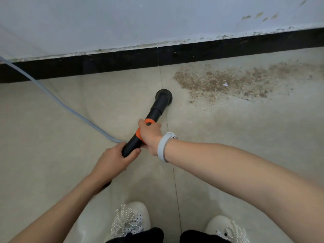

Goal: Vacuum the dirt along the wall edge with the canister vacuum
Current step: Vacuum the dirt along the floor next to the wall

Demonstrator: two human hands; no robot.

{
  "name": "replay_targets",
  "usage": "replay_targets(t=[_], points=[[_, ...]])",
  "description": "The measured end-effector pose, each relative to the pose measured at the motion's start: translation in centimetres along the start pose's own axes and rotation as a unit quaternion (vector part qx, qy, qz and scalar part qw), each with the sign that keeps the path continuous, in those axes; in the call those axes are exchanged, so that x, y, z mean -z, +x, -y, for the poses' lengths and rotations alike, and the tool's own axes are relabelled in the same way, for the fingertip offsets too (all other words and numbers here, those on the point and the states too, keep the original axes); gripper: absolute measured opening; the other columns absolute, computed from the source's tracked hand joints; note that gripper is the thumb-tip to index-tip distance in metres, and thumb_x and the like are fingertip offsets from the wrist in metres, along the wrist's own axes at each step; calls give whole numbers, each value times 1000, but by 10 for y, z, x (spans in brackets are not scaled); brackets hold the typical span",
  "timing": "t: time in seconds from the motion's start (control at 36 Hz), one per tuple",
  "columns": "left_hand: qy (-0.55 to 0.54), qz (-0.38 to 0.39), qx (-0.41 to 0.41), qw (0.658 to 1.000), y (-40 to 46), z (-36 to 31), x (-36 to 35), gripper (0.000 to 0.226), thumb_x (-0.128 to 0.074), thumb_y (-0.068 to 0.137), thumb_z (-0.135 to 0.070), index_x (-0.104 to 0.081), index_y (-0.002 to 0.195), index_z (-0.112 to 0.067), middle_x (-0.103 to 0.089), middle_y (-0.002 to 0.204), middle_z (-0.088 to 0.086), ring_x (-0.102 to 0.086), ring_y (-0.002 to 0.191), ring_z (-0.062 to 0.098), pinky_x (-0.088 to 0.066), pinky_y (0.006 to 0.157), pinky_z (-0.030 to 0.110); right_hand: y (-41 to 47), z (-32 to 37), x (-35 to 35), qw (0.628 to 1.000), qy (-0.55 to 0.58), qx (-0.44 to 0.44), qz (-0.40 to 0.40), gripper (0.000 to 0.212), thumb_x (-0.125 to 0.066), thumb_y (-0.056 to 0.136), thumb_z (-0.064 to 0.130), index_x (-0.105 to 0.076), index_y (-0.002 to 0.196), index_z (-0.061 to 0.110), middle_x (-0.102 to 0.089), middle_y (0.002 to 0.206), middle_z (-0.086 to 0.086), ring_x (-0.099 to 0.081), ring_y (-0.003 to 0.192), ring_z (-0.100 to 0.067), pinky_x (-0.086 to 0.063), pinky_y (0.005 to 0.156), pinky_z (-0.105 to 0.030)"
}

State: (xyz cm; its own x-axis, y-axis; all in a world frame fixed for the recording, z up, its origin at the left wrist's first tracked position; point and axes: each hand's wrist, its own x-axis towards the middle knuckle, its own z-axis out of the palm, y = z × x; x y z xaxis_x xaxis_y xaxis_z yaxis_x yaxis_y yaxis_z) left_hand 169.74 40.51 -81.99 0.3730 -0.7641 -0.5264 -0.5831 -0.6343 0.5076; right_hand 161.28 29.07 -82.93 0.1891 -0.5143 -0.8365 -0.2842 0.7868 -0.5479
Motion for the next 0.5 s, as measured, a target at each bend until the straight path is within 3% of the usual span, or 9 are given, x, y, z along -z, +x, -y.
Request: replay_targets(t=[0.14, 0.25, 0.44, 0.5], points=[[2, 84, -26, 996, -18, -5, -14, 31, -58, 82, -56, -54, 79, -26, -61, 54, -3, -61, 43, 11, -51, 54, 32, -14, -28, 24, 999, -23, -14, -48, 49, -53, 92, 42, -36, 122, 7, -59, 111, -13, -61, 106, -34, -51, 95, -49], [-5, 147, -54, 988, -33, -9, -37, 26, -61, 86, -50, -53, 81, -26, -60, 57, -1, -58, 42, 10, -50, 54, 35, -25, -56, 54, 997, -4, -38, -64, 42, -54, 94, 42, -34, 115, 12, -53, 94, -5, -62, 103, -32, -54, 91, -48], [-40, 115, -56, 991, -14, -32, -41, 26, -57, 87, -53, -53, 82, -28, -64, 59, 0, -63, 47, 12, -49, 52, 25, -10, -16, 73, 999, -7, 2, -44, 38, -55, 95, 34, -31, 114, 12, -51, 105, -9, -61, 105, -31, -55, 88, -48], [-11, 96, -53, 994, -9, -36, -39, 31, -51, 85, -60, -55, 85, -29, -65, 59, -2, -64, 54, 13, -52, 59, 30, -5, -1, 76, 999, -4, 22, -50, 33, -54, 96, 31, -30, 111, 13, -51, 100, -7, -59, 93, -26, -55, 84, -44]])
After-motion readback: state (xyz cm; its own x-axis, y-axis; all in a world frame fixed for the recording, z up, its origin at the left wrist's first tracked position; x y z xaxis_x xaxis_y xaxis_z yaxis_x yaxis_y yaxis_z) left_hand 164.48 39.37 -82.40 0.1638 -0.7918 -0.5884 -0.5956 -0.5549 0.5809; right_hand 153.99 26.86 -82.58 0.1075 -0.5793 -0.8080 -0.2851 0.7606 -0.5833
